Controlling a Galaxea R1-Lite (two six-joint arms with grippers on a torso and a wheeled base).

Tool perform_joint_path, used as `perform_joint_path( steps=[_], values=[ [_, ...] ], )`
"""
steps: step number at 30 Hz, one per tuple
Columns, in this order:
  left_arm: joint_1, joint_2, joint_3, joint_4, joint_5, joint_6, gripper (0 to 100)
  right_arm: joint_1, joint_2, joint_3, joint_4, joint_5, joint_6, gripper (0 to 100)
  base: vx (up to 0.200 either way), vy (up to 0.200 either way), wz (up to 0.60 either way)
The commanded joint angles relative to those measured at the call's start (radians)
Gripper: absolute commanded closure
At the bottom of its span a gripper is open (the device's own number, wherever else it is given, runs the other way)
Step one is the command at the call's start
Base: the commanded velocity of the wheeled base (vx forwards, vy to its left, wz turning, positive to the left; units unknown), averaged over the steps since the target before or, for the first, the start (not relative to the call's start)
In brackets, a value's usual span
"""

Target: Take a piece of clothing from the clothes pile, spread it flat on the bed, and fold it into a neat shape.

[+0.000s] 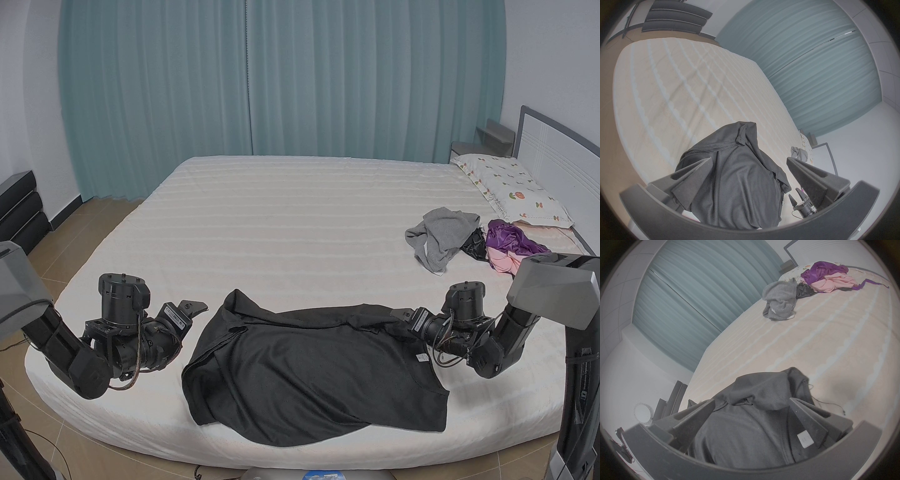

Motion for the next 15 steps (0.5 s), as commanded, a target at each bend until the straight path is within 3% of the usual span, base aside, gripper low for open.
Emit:
perform_joint_path(
  steps=[1,15],
  values=[
    [0.0,0.009,0.007,-0.001,0.0,-0.024,0,0.014,0.072,-0.105,0.065,-0.002,-0.003,0,0.0,0.0,0.0],
    [0.0,0.002,0.01,-0.001,-0.009,-0.059,0,0.014,0.121,-0.16,0.088,-0.03,-0.061,0,0.0,0.0,0.0]
  ],
)
